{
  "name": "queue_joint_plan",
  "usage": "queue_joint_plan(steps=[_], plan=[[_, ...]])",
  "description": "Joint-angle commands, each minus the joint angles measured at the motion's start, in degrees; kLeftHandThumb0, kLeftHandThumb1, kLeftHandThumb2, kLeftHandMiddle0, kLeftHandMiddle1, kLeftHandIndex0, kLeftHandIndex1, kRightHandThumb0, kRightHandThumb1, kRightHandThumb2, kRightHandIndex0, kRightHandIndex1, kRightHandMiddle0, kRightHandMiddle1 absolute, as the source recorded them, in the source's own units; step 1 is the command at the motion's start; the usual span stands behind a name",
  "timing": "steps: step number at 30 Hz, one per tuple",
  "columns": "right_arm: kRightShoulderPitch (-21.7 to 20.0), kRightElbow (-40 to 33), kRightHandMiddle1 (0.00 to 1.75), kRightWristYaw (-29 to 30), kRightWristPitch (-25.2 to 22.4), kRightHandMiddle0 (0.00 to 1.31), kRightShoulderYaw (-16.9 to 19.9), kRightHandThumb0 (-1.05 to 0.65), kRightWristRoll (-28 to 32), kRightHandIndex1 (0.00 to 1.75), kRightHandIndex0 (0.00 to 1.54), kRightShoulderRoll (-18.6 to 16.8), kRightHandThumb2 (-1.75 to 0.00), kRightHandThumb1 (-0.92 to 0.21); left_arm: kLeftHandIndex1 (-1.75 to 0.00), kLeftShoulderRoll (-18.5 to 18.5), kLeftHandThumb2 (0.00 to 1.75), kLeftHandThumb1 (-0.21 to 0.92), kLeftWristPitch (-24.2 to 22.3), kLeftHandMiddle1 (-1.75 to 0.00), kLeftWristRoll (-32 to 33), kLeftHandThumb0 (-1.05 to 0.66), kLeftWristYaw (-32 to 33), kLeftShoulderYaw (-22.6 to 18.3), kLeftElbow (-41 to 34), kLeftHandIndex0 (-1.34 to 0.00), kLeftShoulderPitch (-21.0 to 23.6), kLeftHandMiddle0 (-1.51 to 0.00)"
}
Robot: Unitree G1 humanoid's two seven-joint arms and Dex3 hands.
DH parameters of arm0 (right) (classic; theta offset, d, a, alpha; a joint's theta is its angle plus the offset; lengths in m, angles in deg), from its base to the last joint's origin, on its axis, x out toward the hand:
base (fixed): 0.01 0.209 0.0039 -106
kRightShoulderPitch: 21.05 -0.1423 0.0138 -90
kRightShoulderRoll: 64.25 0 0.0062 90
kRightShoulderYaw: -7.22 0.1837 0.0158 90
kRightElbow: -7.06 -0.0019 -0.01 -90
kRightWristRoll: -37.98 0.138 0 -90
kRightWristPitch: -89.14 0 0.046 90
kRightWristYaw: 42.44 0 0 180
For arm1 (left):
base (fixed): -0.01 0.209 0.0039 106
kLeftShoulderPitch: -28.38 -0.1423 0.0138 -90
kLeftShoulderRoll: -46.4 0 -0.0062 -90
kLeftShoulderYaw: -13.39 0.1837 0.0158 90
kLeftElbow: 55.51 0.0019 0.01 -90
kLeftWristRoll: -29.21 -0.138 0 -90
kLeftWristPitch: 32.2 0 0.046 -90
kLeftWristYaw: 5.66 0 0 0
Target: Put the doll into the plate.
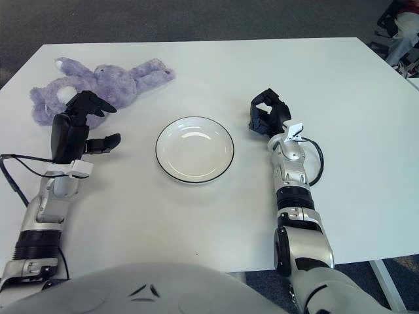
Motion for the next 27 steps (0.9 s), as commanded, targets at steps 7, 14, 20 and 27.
queue_joint_plan(steps=[7,14,20,27], plan=[[4.1,3.8,1.75,-0.5,-5.1,0.44,-1.3,-0.41,-0.8,1.75,1.0,-1.5,-1.03,-0.54,-1.21,5.6,0.69,0.74,-10.8,-0.96,-8.8,-0.81,3.6,0.6,0.3,0.0,0.5,-0.14],[4.1,3.6,1.75,-1.0,-5.4,0.44,-1.7,-0.41,-0.9,1.75,0.99,-1.3,-1.03,-0.55,-1.02,9.0,0.57,0.7,-18.7,-0.73,-11.9,-0.87,2.7,1.6,2.0,0.0,1.5,-0.05],[4.1,3.5,1.75,-1.1,-5.6,0.43,-2.0,-0.41,-1.0,1.75,0.96,-1.1,-1.02,-0.55,-0.85,12.4,0.54,0.66,-25.5,-0.44,-14.2,-0.9,2.3,3.2,6.3,0.0,4.3,-0.02],[4.0,3.8,1.75,-0.9,-5.8,0.44,-2.2,-0.42,-1.1,1.75,0.97,-0.9,-1.04,-0.54,-0.59,13.6,0.47,0.69,-30.8,-0.11,-15.1,-0.98,4.5,5.4,8.4,0.0,5.9,0.0]])
